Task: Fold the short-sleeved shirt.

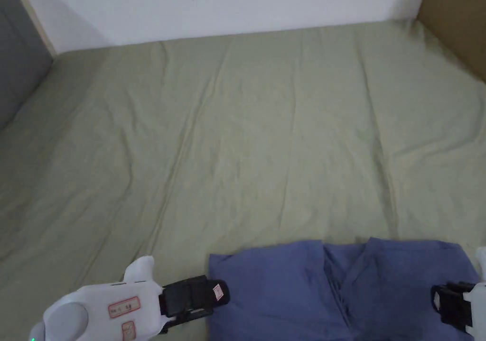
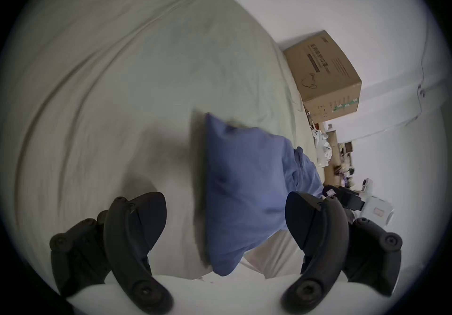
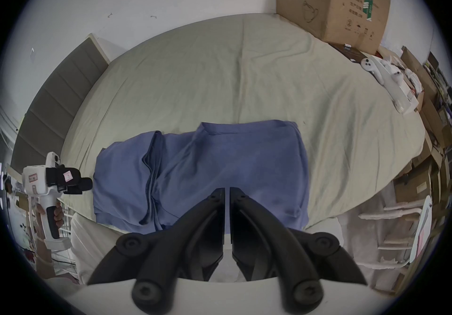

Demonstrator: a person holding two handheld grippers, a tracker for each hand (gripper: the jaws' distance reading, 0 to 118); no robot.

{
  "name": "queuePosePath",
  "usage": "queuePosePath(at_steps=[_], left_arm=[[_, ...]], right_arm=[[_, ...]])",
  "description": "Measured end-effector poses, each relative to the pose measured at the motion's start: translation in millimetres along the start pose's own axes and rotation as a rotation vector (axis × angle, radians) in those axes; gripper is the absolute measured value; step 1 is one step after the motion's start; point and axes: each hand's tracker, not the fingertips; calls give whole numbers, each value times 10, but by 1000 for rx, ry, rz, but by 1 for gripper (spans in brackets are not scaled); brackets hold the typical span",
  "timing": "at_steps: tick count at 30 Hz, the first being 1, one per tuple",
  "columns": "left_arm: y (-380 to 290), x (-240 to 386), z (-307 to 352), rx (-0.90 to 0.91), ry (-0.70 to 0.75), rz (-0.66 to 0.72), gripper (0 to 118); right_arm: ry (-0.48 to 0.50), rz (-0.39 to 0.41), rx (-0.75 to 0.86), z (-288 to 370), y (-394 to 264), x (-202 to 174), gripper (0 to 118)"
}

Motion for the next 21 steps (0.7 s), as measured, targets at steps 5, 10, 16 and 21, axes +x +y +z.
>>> queuePosePath(at_steps=[5,10,16,21], left_arm=[[27,-296,-205,-38,-245,145,104],[104,-294,-562,-83,-398,227,99],[137,-242,-615,-163,-259,85,10],[314,-380,-159,-119,-174,37,9]], right_arm=[[3,56,-13,-69,80,-195,4],[6,94,-35,-125,78,-312,4],[-10,147,-59,-141,68,-380,4],[-22,145,-64,-170,102,-394,4]])
